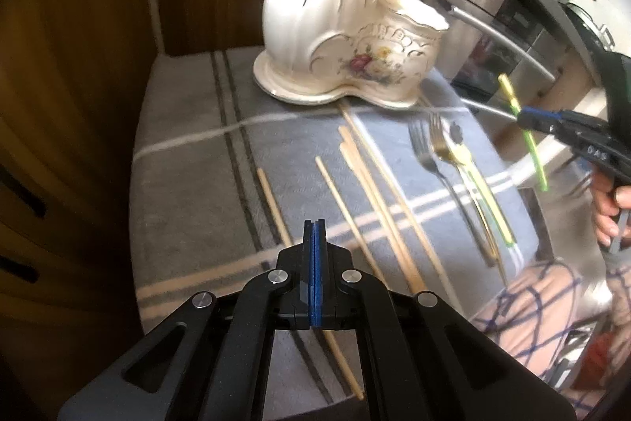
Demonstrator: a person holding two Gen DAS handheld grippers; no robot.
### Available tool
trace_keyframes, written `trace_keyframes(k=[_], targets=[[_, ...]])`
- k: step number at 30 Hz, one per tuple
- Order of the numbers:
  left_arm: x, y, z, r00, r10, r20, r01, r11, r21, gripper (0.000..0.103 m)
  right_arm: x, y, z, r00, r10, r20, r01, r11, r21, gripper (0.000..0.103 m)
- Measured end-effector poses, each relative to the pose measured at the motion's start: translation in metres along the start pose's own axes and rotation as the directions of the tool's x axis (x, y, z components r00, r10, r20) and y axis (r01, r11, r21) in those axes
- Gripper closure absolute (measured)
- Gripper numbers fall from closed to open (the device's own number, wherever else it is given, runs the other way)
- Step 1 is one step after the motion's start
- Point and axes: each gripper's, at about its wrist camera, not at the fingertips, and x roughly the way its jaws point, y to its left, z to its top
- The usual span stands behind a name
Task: Organize utensils
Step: 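Close left tool on the chopstick while right tool lifts the yellow utensil, then carry the chopstick and yellow utensil up to the white floral ceramic holder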
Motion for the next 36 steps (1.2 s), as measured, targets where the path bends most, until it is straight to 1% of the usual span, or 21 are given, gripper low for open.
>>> trace_keyframes(k=[3,5,7,8,12,16,18,21,22,25,28,30,31,36], targets=[[0.014,0.000,-0.007,0.998,0.012,-0.061,-0.012,1.000,-0.001,0.101,0.000,0.006,0.004,1.000,0.009,0.012,-0.009,1.000,-0.006,0.093],[0.022,-0.004,-0.013,0.996,0.031,-0.080,-0.030,0.999,0.011,0.094,0.002,0.008,0.004,1.000,0.021,0.011,-0.020,1.000,-0.013,0.093],[0.031,-0.006,-0.018,0.994,0.046,-0.097,-0.045,0.999,0.015,0.089,0.002,0.010,0.002,1.000,0.022,0.013,-0.022,1.000,-0.018,0.093],[0.033,-0.007,-0.019,0.994,0.057,-0.095,-0.055,0.998,0.022,0.086,0.003,0.011,0.002,1.000,0.026,0.013,-0.026,0.999,-0.019,0.093],[0.034,-0.016,-0.020,0.991,0.105,-0.084,-0.100,0.993,0.057,0.084,0.001,0.011,-0.001,0.999,0.034,0.021,-0.034,0.999,-0.018,0.093],[0.035,-0.028,-0.026,0.982,0.179,-0.066,-0.171,0.979,0.110,0.084,-0.002,0.008,-0.001,0.998,0.043,0.040,-0.042,0.999,-0.015,0.093],[0.035,-0.032,-0.028,0.980,0.189,-0.068,-0.181,0.977,0.109,0.084,-0.004,0.008,-0.002,0.998,0.046,0.047,-0.046,0.999,-0.015,0.093],[0.033,-0.035,-0.033,0.979,0.192,-0.066,-0.185,0.977,0.105,0.076,-0.008,0.009,-0.002,0.997,0.054,0.059,-0.052,0.998,-0.025,0.093],[0.033,-0.036,-0.035,0.979,0.192,-0.067,-0.185,0.978,0.093,0.073,-0.009,0.009,-0.002,0.996,0.056,0.062,-0.055,0.998,-0.025,0.093],[0.032,-0.033,-0.035,0.979,0.193,-0.065,-0.189,0.980,0.068,0.066,-0.012,0.010,-0.002,0.995,0.063,0.074,-0.061,0.998,-0.028,0.093],[0.032,-0.035,-0.035,0.975,0.213,-0.057,-0.208,0.975,0.073,0.066,-0.015,0.013,-0.001,0.995,0.063,0.082,-0.059,0.997,-0.042,0.093],[0.032,-0.037,-0.034,0.976,0.213,-0.054,-0.209,0.975,0.081,0.080,-0.017,0.015,-0.001,0.994,0.067,0.088,-0.063,0.997,-0.046,0.093],[0.033,-0.038,-0.033,0.974,0.218,-0.055,-0.213,0.973,0.086,0.094,-0.018,0.015,-0.001,0.993,0.068,0.092,-0.064,0.997,-0.048,0.093],[0.031,-0.042,-0.036,0.976,0.209,-0.060,-0.203,0.974,0.099,0.097,-0.023,0.016,0.001,0.993,0.064,0.095,-0.059,0.997,-0.054,0.093]])
